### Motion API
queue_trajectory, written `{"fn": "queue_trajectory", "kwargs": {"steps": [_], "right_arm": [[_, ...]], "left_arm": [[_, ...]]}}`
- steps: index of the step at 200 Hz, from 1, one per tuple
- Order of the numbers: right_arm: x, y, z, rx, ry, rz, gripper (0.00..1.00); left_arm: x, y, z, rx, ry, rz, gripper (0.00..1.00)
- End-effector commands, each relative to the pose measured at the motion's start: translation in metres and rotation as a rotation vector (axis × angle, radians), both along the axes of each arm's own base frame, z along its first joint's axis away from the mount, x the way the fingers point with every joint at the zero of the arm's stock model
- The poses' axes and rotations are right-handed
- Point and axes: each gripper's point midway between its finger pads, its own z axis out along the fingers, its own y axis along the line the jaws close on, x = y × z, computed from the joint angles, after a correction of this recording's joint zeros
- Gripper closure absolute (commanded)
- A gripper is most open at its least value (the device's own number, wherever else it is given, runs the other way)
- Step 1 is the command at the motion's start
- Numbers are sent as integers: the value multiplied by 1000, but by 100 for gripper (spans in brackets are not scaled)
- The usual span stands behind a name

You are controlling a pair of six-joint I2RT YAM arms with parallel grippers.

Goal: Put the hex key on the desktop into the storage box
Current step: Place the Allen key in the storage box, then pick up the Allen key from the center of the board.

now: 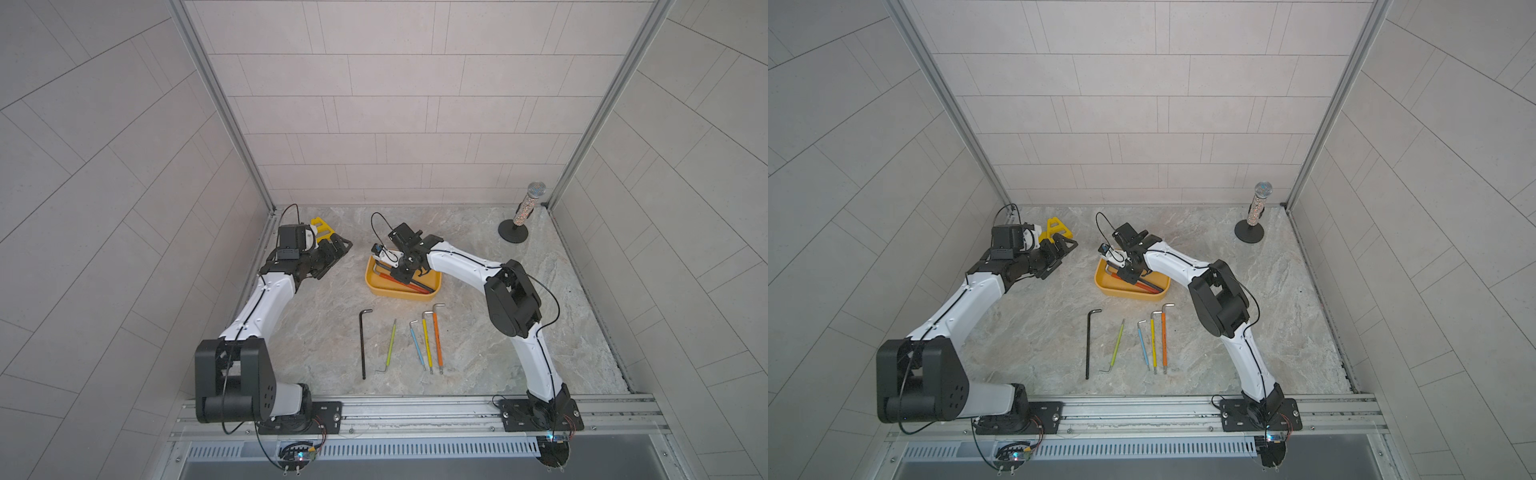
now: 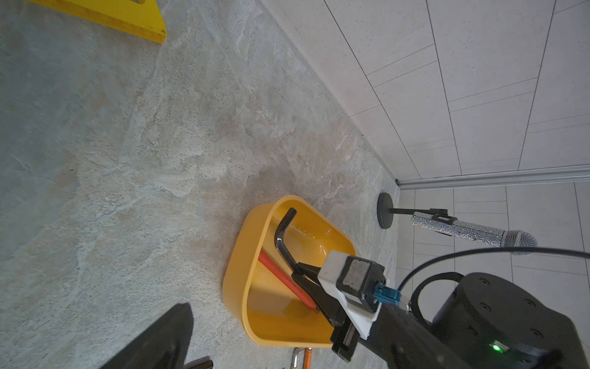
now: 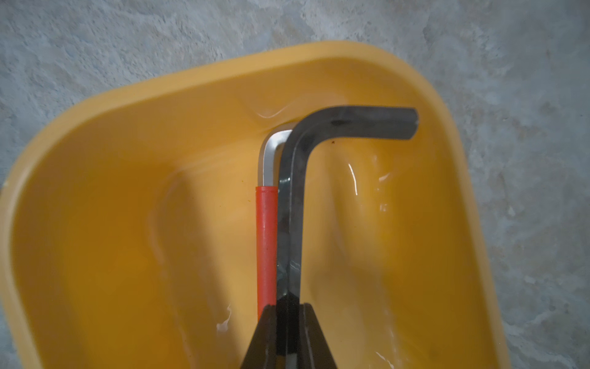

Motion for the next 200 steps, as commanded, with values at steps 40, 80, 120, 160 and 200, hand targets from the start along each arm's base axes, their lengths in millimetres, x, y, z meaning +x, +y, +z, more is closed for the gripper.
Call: {"fn": "queue_trajectory", "kwargs": {"steps": [40, 80, 120, 160, 200], "right_arm": [[5, -7, -2, -10, 10, -79, 69], [6, -9, 24, 28, -15, -117, 61], [-1, -16, 73, 110, -60, -180, 59], [-19, -26, 120, 236, -104, -240, 57], [-44, -45, 151, 331, -122, -304, 58]], "left_arm": [[-4, 2, 5, 19, -27, -8, 2], [-6, 2, 5, 28, -25, -10, 2], [-10, 1, 3, 48, -24, -18, 2], [-12, -7, 1, 77, -19, -43, 2], [-18, -12, 4, 145, -36, -65, 2]]}}
